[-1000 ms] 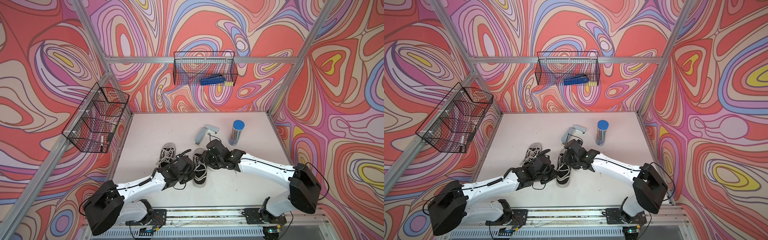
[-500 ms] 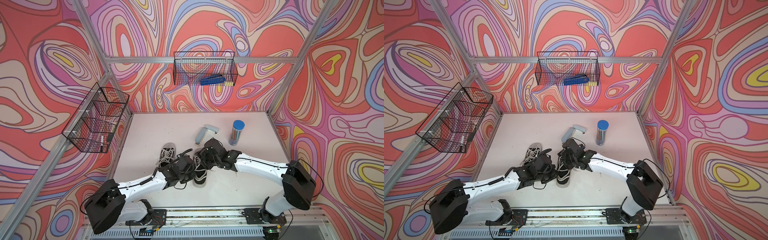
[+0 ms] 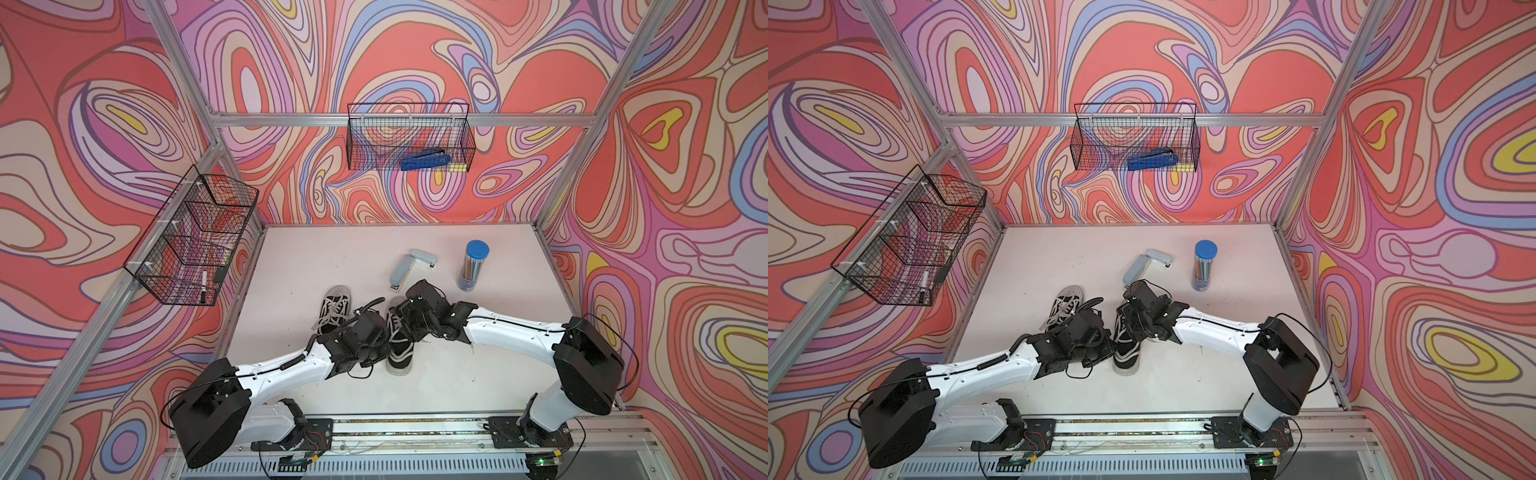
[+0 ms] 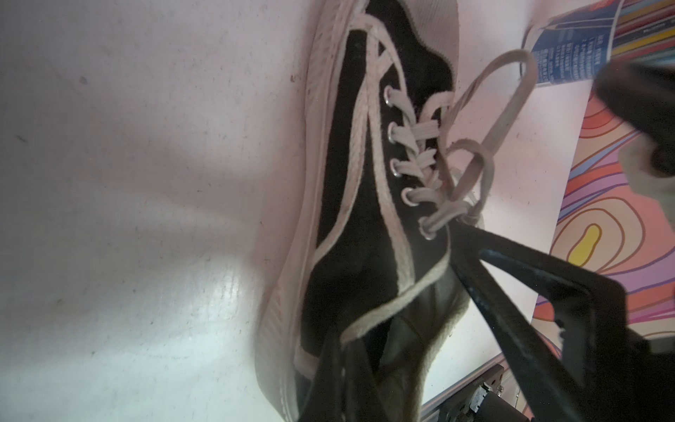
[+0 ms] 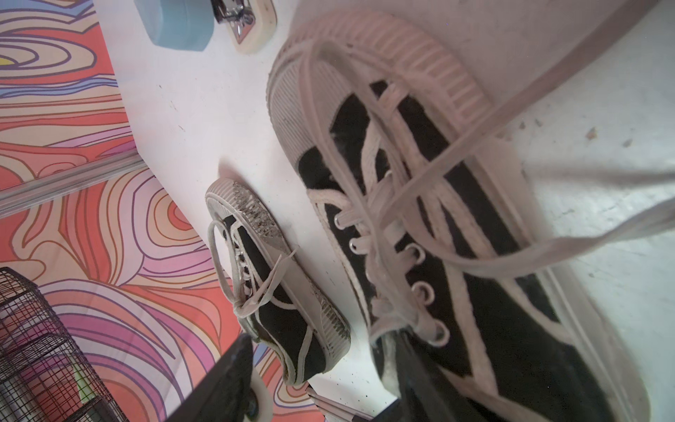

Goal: Remove the insole from the shoe
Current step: Untie the shoelace on the shoe.

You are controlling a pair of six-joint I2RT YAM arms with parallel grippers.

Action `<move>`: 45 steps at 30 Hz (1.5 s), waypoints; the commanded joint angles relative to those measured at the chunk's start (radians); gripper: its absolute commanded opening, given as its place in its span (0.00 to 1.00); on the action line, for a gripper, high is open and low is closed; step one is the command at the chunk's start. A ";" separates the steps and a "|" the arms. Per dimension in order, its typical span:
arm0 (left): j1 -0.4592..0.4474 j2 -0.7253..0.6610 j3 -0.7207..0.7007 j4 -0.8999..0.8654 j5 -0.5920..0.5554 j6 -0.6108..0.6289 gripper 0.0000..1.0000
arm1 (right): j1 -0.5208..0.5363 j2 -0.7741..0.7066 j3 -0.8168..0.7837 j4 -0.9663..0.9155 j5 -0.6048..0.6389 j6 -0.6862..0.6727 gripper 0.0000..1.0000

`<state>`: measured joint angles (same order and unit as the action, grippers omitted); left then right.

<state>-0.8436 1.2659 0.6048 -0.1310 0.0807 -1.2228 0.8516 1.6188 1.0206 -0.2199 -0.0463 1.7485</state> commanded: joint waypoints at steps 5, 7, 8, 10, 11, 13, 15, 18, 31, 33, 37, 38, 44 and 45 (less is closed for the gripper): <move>-0.002 -0.002 0.017 -0.008 -0.020 0.009 0.00 | 0.003 0.024 -0.013 0.037 0.041 -0.003 0.63; -0.002 0.000 0.017 -0.008 -0.018 0.011 0.00 | 0.000 0.027 -0.014 0.040 0.051 -0.003 0.62; -0.002 0.000 0.017 -0.006 -0.018 0.011 0.00 | 0.000 0.030 -0.013 0.041 0.057 0.000 0.62; -0.002 0.000 0.016 -0.004 -0.017 0.011 0.00 | -0.001 0.040 -0.016 0.056 0.067 0.001 0.61; -0.002 -0.001 0.015 -0.005 -0.017 0.012 0.00 | 0.000 0.048 -0.013 0.065 0.071 0.003 0.60; -0.002 -0.002 0.015 -0.005 -0.016 0.012 0.00 | -0.001 0.063 -0.001 0.067 0.080 0.004 0.60; -0.003 -0.005 0.015 -0.005 -0.018 0.014 0.00 | 0.000 0.078 0.011 0.067 0.083 0.005 0.60; -0.003 -0.007 0.014 -0.003 -0.016 0.015 0.00 | -0.001 0.093 0.017 0.075 0.097 0.004 0.60; -0.002 -0.015 0.009 -0.003 -0.015 0.018 0.00 | -0.001 0.126 0.053 0.122 0.271 -0.105 0.62; -0.002 -0.015 0.010 -0.006 -0.014 0.019 0.00 | -0.002 0.123 0.055 0.130 0.309 -0.139 0.62; -0.002 -0.014 0.014 -0.007 -0.012 0.021 0.00 | -0.009 0.129 0.062 0.153 0.357 -0.203 0.63; -0.003 -0.014 0.014 -0.009 -0.012 0.021 0.00 | -0.009 0.132 0.065 0.161 0.370 -0.216 0.63; -0.002 -0.029 0.013 -0.028 -0.013 0.026 0.00 | -0.017 0.147 0.089 0.198 0.454 -0.312 0.66; -0.003 -0.033 0.012 -0.031 -0.012 0.026 0.00 | -0.020 0.177 0.093 0.207 0.466 -0.326 0.67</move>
<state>-0.8436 1.2587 0.6067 -0.1059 0.0692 -1.2034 0.8524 1.7550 1.0836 -0.0669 0.2913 1.5074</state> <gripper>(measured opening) 0.051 0.666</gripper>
